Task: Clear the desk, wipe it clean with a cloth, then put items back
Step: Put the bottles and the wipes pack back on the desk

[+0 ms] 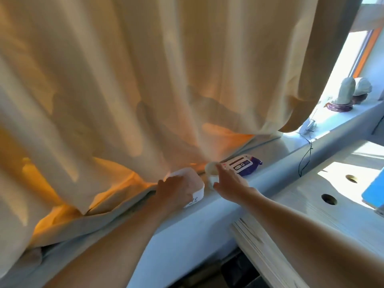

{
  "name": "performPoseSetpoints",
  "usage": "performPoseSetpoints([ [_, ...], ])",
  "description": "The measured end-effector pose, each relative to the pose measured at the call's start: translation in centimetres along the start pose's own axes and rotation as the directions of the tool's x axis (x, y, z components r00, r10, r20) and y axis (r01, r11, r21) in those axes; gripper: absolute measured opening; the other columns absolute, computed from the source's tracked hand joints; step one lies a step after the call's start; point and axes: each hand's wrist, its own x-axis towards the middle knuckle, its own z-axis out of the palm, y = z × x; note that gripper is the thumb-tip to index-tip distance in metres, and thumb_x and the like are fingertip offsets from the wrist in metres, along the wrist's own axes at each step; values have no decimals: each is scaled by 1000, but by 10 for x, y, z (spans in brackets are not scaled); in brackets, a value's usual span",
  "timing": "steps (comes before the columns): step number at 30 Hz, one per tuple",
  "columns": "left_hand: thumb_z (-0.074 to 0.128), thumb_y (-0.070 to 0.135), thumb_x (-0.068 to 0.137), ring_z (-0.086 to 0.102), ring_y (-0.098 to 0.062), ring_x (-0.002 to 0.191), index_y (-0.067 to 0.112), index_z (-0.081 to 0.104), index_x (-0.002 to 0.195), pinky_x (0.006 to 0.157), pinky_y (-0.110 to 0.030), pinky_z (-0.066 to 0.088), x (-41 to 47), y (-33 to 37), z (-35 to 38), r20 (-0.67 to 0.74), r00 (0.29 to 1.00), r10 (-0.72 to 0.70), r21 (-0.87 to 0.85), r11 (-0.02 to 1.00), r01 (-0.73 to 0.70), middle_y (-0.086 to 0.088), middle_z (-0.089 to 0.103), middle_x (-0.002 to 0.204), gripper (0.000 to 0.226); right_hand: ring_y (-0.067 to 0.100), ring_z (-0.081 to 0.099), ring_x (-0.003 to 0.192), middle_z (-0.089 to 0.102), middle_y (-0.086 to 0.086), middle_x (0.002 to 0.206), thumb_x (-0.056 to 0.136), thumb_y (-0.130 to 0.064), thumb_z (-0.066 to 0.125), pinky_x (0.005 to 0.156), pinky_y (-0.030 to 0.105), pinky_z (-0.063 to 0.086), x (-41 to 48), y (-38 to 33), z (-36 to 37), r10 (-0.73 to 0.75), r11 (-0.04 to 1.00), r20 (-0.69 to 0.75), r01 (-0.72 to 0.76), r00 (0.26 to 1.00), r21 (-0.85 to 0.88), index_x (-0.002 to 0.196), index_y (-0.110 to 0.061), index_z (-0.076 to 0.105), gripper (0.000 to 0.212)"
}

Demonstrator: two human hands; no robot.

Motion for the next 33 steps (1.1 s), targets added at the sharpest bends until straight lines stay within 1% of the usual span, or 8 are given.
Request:
performPoseSetpoints([
  [7, 59, 36, 92, 51, -28, 117, 24, 51, 129, 93, -41, 38, -3, -7, 41, -120, 990, 73, 247, 968, -42, -1, 55, 129, 39, 36, 61, 108, 62, 19, 123, 94, -14, 52, 80, 36, 49, 17, -2, 27, 85, 994, -22, -83, 996, 75, 141, -11, 40, 48],
  [12, 56, 18, 92, 59, -24, 103, 25, 59, 105, 84, -38, 36, -2, 0, 50, -193, 979, 60, 222, 975, -16, 2, 64, 108, 16, 35, 60, 102, 63, 20, 118, 87, -5, 54, 79, 34, 49, 14, 1, 28, 185, 958, -78, -162, 980, 236, 125, 3, 55, 39],
  [16, 78, 14, 68, 62, -27, 74, 20, 62, 82, 65, -37, 45, -12, 25, 55, -279, 917, 286, 203, 951, -235, 0, 65, 79, 22, 34, 60, 101, 64, 19, 119, 82, -3, 51, 83, 34, 51, -6, 29, 11, 224, 931, -142, -168, 964, 323, 122, 0, 62, 42],
  [19, 81, 11, 63, 63, -26, 72, 20, 63, 78, 64, -34, 45, -17, 65, 63, -254, 878, 405, 208, 909, -360, 0, 64, 77, 25, 35, 62, 96, 67, 19, 111, 86, -8, 49, 76, 33, 48, -42, 81, -8, 317, 918, -216, -242, 924, 313, 116, -6, 65, 34],
  [23, 83, 7, 54, 61, -27, 64, 19, 62, 71, 58, -32, 45, -16, 152, 95, -168, 799, 577, 188, 815, -548, 0, 62, 71, 29, 28, 59, 85, 67, 15, 105, 90, -14, 48, 69, 34, 44, -114, 185, -18, 503, 852, -254, -424, 826, 306, 109, -9, 63, 25],
  [27, 82, 7, 50, 59, -25, 57, 21, 57, 66, 49, -28, 39, -26, 245, 141, -94, 708, 700, 116, 714, -691, 3, 59, 65, 33, 33, 61, 91, 66, 14, 102, 88, -16, 47, 70, 34, 44, -206, 272, -20, 677, 729, -185, -615, 712, 301, 102, -10, 60, 20],
  [31, 68, 7, 78, 59, -23, 79, 18, 60, 85, 64, -32, 44, -57, 331, 201, 3, 624, 782, 16, 624, -782, 2, 62, 86, 15, 34, 61, 94, 67, 13, 106, 86, -15, 45, 72, 33, 47, -302, 345, -13, 818, 570, -120, -767, 562, 294, 89, -20, 51, 8],
  [33, 66, 6, 79, 58, -24, 81, 16, 59, 86, 62, -35, 47, -71, 366, 222, 34, 593, 804, -19, 594, -804, 1, 62, 87, 14, 34, 62, 97, 67, 12, 110, 86, -16, 45, 70, 32, 44, -340, 373, -11, 869, 489, -92, -818, 486, 303, 88, -22, 51, 8],
])
